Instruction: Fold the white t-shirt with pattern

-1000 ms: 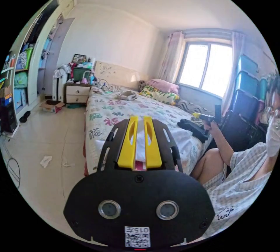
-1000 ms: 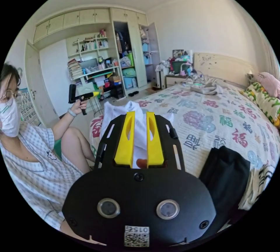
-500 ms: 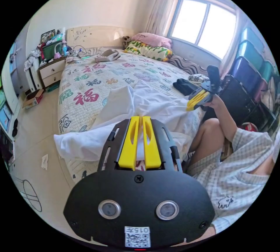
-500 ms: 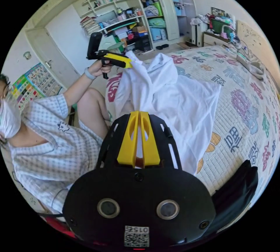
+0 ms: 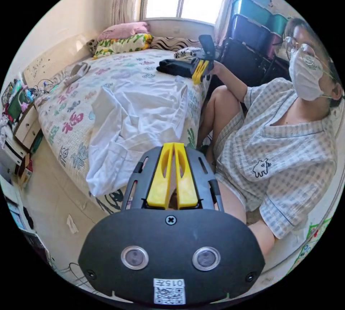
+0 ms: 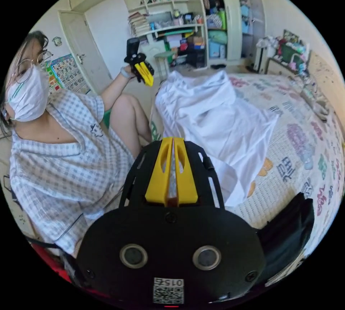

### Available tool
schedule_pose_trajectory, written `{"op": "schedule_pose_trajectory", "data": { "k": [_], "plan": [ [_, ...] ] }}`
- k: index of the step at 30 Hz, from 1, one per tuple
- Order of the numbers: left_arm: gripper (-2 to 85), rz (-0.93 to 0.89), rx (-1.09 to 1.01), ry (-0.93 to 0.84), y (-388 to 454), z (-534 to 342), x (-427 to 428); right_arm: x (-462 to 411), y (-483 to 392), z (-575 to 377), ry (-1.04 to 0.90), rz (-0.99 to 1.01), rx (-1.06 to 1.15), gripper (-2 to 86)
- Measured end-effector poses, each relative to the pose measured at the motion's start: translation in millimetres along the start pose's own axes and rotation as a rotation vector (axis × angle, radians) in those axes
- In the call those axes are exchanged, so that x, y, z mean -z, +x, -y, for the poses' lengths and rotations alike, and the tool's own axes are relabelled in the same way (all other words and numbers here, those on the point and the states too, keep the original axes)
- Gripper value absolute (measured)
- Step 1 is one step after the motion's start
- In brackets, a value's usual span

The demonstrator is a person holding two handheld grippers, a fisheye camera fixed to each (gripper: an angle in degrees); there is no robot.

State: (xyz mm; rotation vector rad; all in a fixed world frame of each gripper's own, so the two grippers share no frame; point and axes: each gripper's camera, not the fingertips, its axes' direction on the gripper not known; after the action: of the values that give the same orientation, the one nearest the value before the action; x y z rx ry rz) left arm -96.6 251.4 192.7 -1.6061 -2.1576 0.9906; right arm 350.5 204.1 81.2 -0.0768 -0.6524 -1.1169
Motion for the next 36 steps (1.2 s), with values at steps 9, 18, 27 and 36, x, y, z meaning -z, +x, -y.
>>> {"op": "schedule_pose_trajectory", "data": {
  "k": [9,18,27,36],
  "plan": [
    [1.2,-0.022,-0.073,-0.181,5.5,65.3,-88.1,-90.9,-28.5,14.1,-0.361,-0.146,0.145,4.8],
    [0.0,-0.165,-0.259,-0.369,57.2,63.1,-130.4,-80.3,-21.9,8.8,-0.188,-0.188,0.046,0.2],
    [6.4,0.198,-0.118,-0.085,69.7,82.0,-90.8,-130.9,-50.0,12.9,-0.357,-0.156,0.103,9.0],
    [6.9,0.356,-0.159,-0.256,110.9,86.6,-131.2,-102.0,-26.1,14.6,-0.159,-0.051,-0.089,0.2]
  ]
}}
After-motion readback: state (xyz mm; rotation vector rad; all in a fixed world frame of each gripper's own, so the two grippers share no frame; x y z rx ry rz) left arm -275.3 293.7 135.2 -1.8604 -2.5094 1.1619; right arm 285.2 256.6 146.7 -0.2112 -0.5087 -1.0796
